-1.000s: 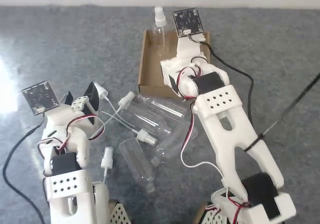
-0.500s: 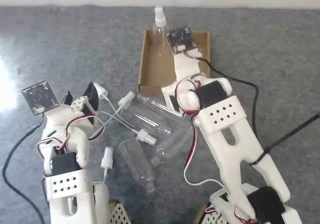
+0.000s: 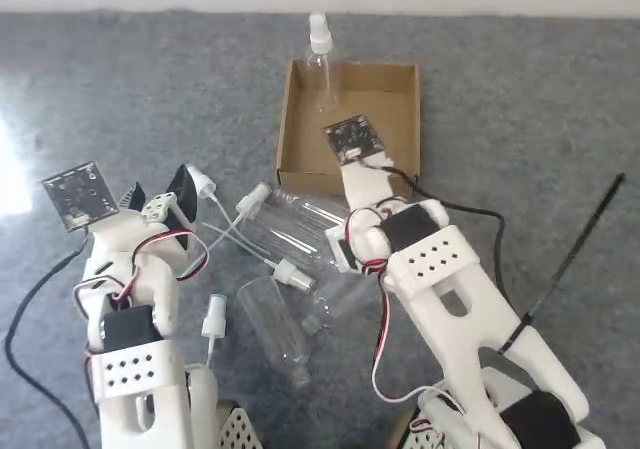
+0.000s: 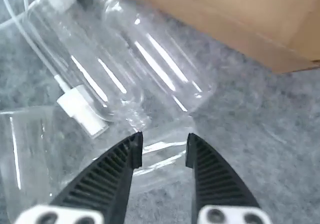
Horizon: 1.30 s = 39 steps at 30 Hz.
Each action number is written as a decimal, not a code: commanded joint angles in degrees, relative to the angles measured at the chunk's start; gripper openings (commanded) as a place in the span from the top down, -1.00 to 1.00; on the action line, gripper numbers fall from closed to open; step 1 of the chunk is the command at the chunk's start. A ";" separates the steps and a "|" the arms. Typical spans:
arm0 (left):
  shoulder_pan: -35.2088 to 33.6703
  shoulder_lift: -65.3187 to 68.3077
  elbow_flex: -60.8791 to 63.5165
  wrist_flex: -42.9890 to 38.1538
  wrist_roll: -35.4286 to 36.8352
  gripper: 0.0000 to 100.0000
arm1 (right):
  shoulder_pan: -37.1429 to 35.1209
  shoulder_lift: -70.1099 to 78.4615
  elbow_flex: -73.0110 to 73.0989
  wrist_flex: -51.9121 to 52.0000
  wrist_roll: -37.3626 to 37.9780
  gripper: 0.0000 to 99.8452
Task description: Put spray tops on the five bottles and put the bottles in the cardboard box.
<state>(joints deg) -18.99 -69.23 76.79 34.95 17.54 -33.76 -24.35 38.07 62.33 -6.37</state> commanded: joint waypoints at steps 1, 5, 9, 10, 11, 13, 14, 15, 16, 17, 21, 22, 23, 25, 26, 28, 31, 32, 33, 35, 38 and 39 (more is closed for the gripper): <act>-0.26 0.18 -1.63 -1.58 0.97 0.55 | -1.71 -1.71 -0.53 -2.59 -0.18 0.77; -0.26 0.18 -1.63 -1.58 0.97 0.55 | -1.63 -1.54 -1.32 -2.15 8.88 0.73; -0.26 0.18 -1.54 -1.67 0.88 0.55 | -1.27 -1.45 -4.48 1.01 12.92 0.56; -0.18 0.18 -1.54 -1.67 0.88 0.55 | -1.19 -1.45 -5.19 1.45 13.01 0.53; -0.18 0.18 -1.54 -1.67 0.79 0.55 | -1.19 -1.36 -5.71 1.80 13.10 0.50; -0.18 0.18 -1.54 -1.67 0.79 0.55 | -1.19 -1.36 -6.07 1.80 15.82 0.48; -0.18 0.18 -1.54 -1.67 0.79 0.55 | -1.19 -1.36 -6.15 1.80 17.67 0.48; -0.18 0.18 -1.54 -1.67 0.79 0.55 | -1.19 -1.36 -6.15 1.71 19.08 0.47; -0.18 0.18 -1.54 -1.67 0.79 0.55 | -1.19 -1.36 -6.15 1.71 20.13 0.47; -0.18 0.18 -1.54 -1.67 0.70 0.55 | -1.19 -1.36 -6.15 1.71 20.57 0.47; -0.09 0.18 -1.54 -1.67 0.70 0.55 | -1.10 -1.36 -6.15 1.71 21.01 0.47; -0.09 0.18 -1.54 -1.67 0.70 0.55 | -1.10 -1.10 -6.15 1.71 21.01 0.47; -0.09 0.18 -1.54 -1.67 0.70 0.55 | -1.01 -0.48 -6.42 1.71 21.01 0.47; 0.00 0.26 -1.45 -1.67 0.70 0.55 | -0.92 2.07 -8.35 2.24 21.01 0.47; 0.09 0.26 -1.45 -1.67 0.70 0.55 | -0.84 4.09 -9.93 3.03 21.01 0.47; 0.09 0.26 -1.45 -1.67 0.70 0.55 | -0.84 8.40 -14.42 5.93 21.01 0.47; 0.09 0.26 -1.45 -1.67 0.70 0.55 | -0.84 14.55 -22.51 10.95 21.01 0.47; 0.09 0.26 -1.45 -1.67 0.70 0.55 | -0.84 16.40 -24.97 12.26 21.01 0.47; 0.09 0.26 -1.45 -1.67 0.70 0.55 | -0.84 18.33 -27.16 13.41 21.01 0.47; 0.09 0.26 -1.45 -1.67 0.70 0.55 | -0.84 22.11 -30.86 14.99 21.10 0.47; 0.09 0.26 -1.45 -1.67 0.62 0.55 | -0.84 27.21 -34.37 16.75 23.56 0.47; 0.09 0.26 -1.45 -1.67 0.62 0.55 | -0.84 28.79 -35.25 17.01 24.44 0.47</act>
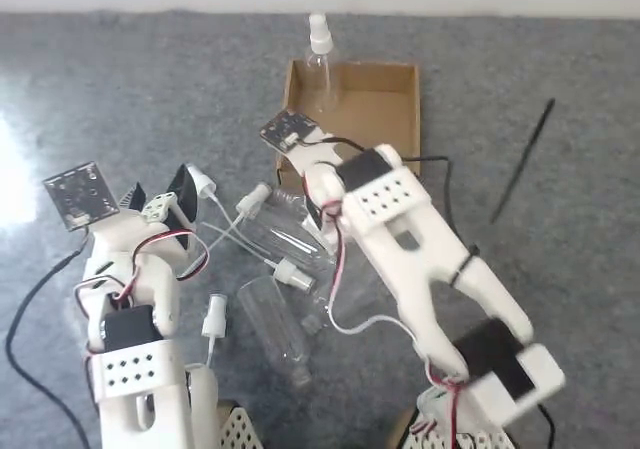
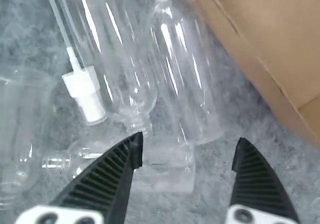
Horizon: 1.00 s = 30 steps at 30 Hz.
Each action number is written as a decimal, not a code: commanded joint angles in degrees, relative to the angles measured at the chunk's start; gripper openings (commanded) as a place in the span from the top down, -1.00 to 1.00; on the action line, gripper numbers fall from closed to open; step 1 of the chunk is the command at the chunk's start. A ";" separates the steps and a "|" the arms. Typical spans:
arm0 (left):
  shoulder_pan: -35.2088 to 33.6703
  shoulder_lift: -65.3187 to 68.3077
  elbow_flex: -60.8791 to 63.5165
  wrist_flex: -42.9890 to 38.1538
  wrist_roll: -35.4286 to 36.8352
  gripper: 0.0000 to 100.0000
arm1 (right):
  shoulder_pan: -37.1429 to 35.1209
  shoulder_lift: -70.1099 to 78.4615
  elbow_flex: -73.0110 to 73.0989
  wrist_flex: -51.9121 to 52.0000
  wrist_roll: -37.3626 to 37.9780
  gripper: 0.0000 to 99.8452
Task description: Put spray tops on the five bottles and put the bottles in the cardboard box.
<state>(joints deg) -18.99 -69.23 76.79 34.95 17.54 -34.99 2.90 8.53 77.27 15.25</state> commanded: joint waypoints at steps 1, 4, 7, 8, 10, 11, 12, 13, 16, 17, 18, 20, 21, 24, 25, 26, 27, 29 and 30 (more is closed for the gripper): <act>0.09 0.26 -1.45 -1.67 0.62 0.55 | 0.40 2.86 -6.42 2.24 3.34 0.47; 0.09 0.26 -1.45 -1.67 0.62 0.55 | 0.40 5.93 -7.91 2.33 3.87 0.47; 0.09 0.26 -1.45 -1.67 0.62 0.55 | 0.40 8.48 -9.41 1.89 4.04 0.47; 0.09 0.26 -1.45 -1.67 0.62 0.55 | 0.40 9.19 -9.93 1.89 4.84 0.47; 0.09 0.26 -1.45 -1.67 0.62 0.55 | 0.40 10.42 -10.73 1.89 7.12 0.47; 0.09 0.26 -1.45 -1.67 0.62 0.55 | 0.40 11.03 -11.08 1.89 7.82 0.47; 0.09 0.26 -1.45 -1.67 0.62 0.55 | 0.48 11.65 -11.34 1.89 8.44 0.47; 0.09 0.26 -1.45 -1.67 0.62 0.55 | 0.84 12.26 -11.60 1.80 8.88 0.47; 0.09 0.26 -1.45 -1.67 0.62 0.55 | 1.71 14.46 -13.10 1.80 10.46 0.47; 0.09 0.26 -1.45 -1.67 0.62 0.55 | 2.24 15.34 -13.54 1.80 11.08 0.47; 0.09 0.26 -1.45 -1.67 0.62 0.55 | 2.59 16.40 -14.07 1.71 11.25 0.47; 0.09 0.26 -1.45 -1.67 0.62 0.55 | 2.95 18.51 -15.03 1.71 11.52 0.48; 0.09 0.26 -1.45 -1.67 0.62 0.55 | 2.95 19.47 -15.30 1.80 11.52 0.48; 0.09 0.26 -1.45 -1.93 0.62 0.55 | 2.86 21.32 -15.38 1.80 11.52 0.48; 0.09 0.26 -1.27 -2.46 0.62 0.55 | 2.77 21.58 -15.38 1.80 11.52 0.48; 0.09 0.44 -1.10 -2.90 0.62 0.55 | 2.77 21.67 -15.38 1.80 11.52 0.48; 0.09 0.26 -0.75 -3.16 0.62 0.55 | 2.77 21.67 -15.38 1.80 11.52 0.49; 0.09 0.26 -0.48 -3.87 0.62 0.55 | 2.77 21.67 -15.38 1.80 11.52 0.56; 0.09 0.26 -0.48 -3.96 0.62 0.55 | 2.59 21.67 -15.38 1.80 11.52 0.61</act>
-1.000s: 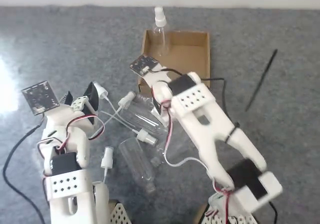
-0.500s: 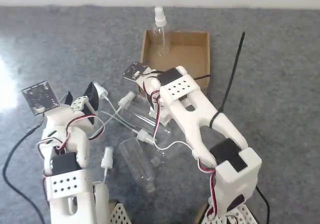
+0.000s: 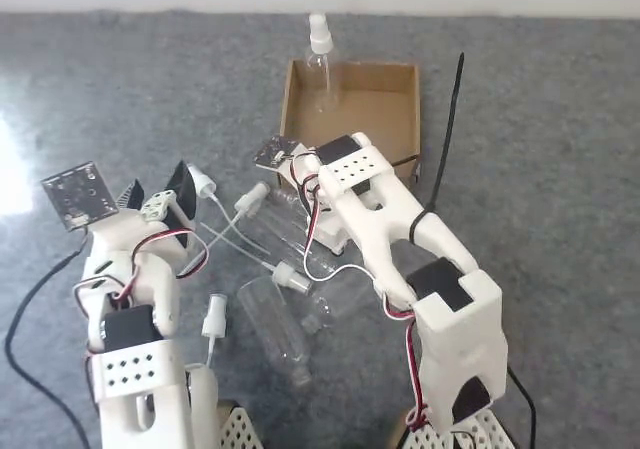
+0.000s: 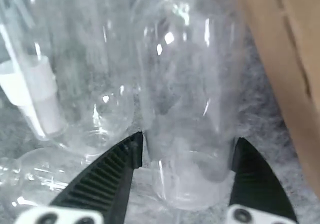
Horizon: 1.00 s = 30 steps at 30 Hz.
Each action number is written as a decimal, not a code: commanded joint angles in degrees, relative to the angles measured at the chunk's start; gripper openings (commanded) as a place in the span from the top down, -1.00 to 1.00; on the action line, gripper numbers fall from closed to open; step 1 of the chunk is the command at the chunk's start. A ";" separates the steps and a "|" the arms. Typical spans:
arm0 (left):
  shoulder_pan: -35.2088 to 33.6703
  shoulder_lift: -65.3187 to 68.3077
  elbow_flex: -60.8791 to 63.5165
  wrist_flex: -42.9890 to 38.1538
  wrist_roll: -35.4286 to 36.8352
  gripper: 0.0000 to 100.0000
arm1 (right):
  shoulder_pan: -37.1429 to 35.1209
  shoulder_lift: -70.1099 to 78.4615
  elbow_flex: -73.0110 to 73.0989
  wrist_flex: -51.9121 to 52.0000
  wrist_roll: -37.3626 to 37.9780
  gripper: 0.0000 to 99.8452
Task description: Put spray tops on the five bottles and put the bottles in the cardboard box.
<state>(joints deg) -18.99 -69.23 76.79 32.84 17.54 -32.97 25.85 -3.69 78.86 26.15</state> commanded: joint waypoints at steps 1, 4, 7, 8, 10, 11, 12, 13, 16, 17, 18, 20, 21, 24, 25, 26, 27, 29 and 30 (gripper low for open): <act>0.09 0.26 -0.48 -1.85 0.62 0.55 | 0.40 -1.27 -3.16 0.22 0.62 0.66; 0.09 0.26 -0.48 -1.85 0.62 0.55 | 0.31 -1.36 -3.16 0.40 0.62 0.73; 0.09 0.26 -0.48 -1.85 0.62 0.55 | 0.57 -1.98 -3.25 0.75 0.70 0.75; 0.09 0.26 -0.48 -1.85 0.62 0.55 | 0.57 -2.86 -3.16 0.84 0.70 0.75; 0.09 0.26 -0.48 -1.85 0.62 0.55 | 0.48 -5.32 -2.99 1.19 0.70 0.75; 0.09 0.26 -0.48 -1.85 0.62 0.55 | 0.40 -6.81 -2.99 1.89 0.70 0.75; 0.09 0.26 -0.48 -1.85 0.62 0.55 | 0.31 -8.22 -2.99 2.59 0.70 0.75; 0.09 0.26 -0.48 -1.85 0.62 0.55 | -0.22 -9.45 -2.99 3.21 0.70 0.75; 0.09 0.26 -0.48 -1.85 0.62 0.55 | -1.27 -12.09 -2.90 5.67 0.70 0.75; 0.09 0.26 -0.48 -1.85 0.62 0.55 | -1.71 -12.79 -2.90 6.46 0.62 0.75; 0.09 0.26 -0.48 -1.85 0.62 0.55 | -2.07 -13.58 -2.90 7.25 0.62 0.75; 0.09 0.26 -0.48 -1.85 0.62 0.55 | -2.33 -15.08 -3.08 9.10 0.44 0.75; 0.09 0.26 -0.48 -1.85 0.62 0.55 | -2.42 -16.04 -3.08 9.89 0.44 0.75; 0.00 0.26 -0.48 -1.85 0.62 0.55 | -2.42 -19.30 -2.90 12.00 0.35 0.75; 0.00 0.26 -0.48 -1.85 0.62 0.55 | -2.42 -20.44 -2.81 13.05 0.35 0.75; 0.00 0.26 -0.48 -1.85 0.62 0.55 | -2.42 -21.67 -2.81 14.29 0.35 0.75; 0.00 0.26 -0.48 -1.85 0.62 0.55 | -2.42 -22.90 -2.73 15.60 0.26 0.75; 0.00 0.26 -0.48 -1.85 0.62 0.55 | -2.42 -25.19 -2.64 18.68 0.26 0.75; -0.09 0.26 -0.48 -1.85 0.62 0.55 | -2.42 -26.42 -2.20 19.91 0.26 0.75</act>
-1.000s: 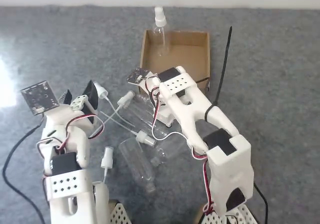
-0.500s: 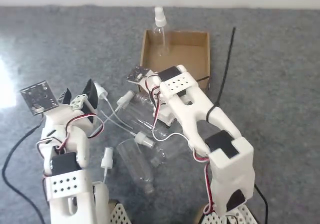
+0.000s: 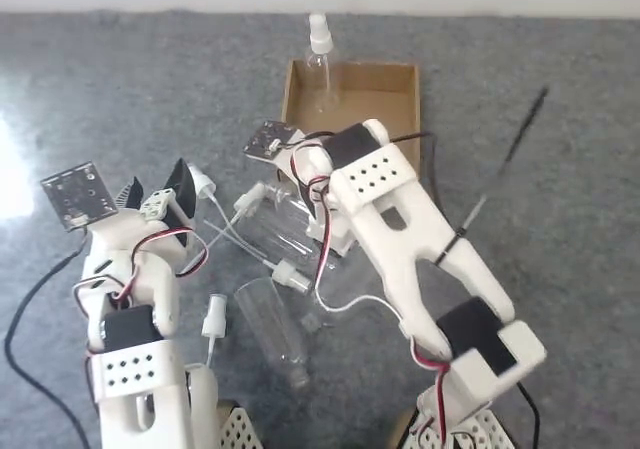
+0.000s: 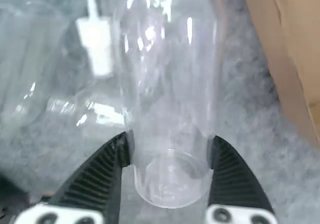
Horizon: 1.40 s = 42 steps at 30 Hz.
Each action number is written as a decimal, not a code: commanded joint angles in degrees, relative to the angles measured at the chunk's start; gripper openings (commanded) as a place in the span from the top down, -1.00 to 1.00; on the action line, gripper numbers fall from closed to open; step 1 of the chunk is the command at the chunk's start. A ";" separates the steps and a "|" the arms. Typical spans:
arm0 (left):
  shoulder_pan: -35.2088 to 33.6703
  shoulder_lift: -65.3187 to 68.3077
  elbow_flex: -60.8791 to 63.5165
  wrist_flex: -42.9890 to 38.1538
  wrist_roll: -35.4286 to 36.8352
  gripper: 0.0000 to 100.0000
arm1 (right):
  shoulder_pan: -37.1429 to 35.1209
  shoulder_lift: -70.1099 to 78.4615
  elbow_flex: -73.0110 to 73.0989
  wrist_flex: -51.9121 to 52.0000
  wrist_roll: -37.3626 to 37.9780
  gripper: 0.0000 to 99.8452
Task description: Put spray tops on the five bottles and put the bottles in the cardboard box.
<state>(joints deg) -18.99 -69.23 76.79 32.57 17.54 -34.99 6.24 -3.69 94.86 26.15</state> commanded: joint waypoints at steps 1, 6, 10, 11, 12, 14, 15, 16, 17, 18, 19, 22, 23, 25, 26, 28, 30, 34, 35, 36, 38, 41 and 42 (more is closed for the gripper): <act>-0.09 0.26 -0.48 -1.58 0.62 0.55 | -0.40 -8.13 -1.32 4.88 0.26 0.75; -0.09 0.26 -0.48 -1.58 0.62 0.55 | -0.04 -17.54 7.56 5.76 0.26 0.75; -0.09 0.26 -0.48 -1.58 0.62 0.55 | 0.04 -27.47 17.76 5.49 0.26 0.75; -0.09 0.26 -0.48 -1.58 0.62 0.55 | 0.04 -30.11 20.22 5.49 0.26 0.75; -0.09 0.26 -0.48 -1.58 0.62 0.55 | 0.31 -32.57 22.68 5.49 0.26 0.75; -0.09 0.26 -0.48 -1.58 0.62 0.55 | 1.98 -37.41 26.81 5.49 0.26 0.75; -0.09 0.26 -0.48 -1.58 0.62 0.55 | 3.03 -39.43 28.40 5.49 0.26 0.75; -0.09 0.26 -0.48 -1.58 0.62 0.55 | 4.44 -41.36 29.71 5.49 0.53 0.75; -0.09 0.26 -0.48 -1.58 0.62 0.55 | 6.20 -42.95 31.03 5.49 0.62 0.75; -0.09 0.26 -0.48 -1.58 0.62 0.55 | 7.96 -44.44 32.18 5.49 0.70 0.75; -0.09 0.26 -0.48 -1.58 0.62 0.55 | 9.63 -45.76 33.23 5.49 0.79 0.74; -0.09 0.26 -0.40 -1.58 0.62 0.55 | 14.64 -48.13 35.25 5.49 3.08 0.75; -0.09 0.26 -0.40 -1.58 0.62 0.55 | 16.48 -48.48 35.78 5.49 4.13 0.75; -0.09 0.26 -0.40 -1.58 0.62 0.55 | 20.26 -48.66 36.48 5.49 5.80 0.74; -0.09 0.26 -0.40 -1.58 0.62 0.55 | 22.11 -48.66 36.84 5.49 6.51 0.74; -0.09 0.26 -0.40 -1.58 0.62 0.55 | 25.63 -48.66 37.71 5.41 8.18 0.74; -0.09 0.26 -0.40 -1.58 0.62 0.55 | 28.70 -48.66 38.95 4.53 9.49 0.74; 0.00 0.26 -0.40 -1.58 0.62 0.55 | 33.36 -48.66 44.40 -1.36 9.93 0.74; 0.09 0.26 -0.40 -1.58 0.62 0.55 | 33.89 -48.66 46.15 -2.95 9.93 0.74; 0.09 0.26 -0.40 -1.58 0.62 0.55 | 34.07 -48.66 48.09 -4.44 9.93 0.74; 0.09 0.26 -0.40 -1.58 0.62 0.55 | 34.07 -48.66 51.60 -7.08 9.93 0.74; 0.09 0.26 -0.40 -1.58 0.62 0.55 | 34.07 -48.66 55.74 -10.33 9.67 0.74; 0.09 0.26 -0.40 -1.58 0.62 0.55 | 34.07 -48.57 56.97 -11.21 9.67 0.73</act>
<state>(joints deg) -18.99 -69.23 76.79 32.57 17.54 -1.85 -40.35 51.96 86.77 35.38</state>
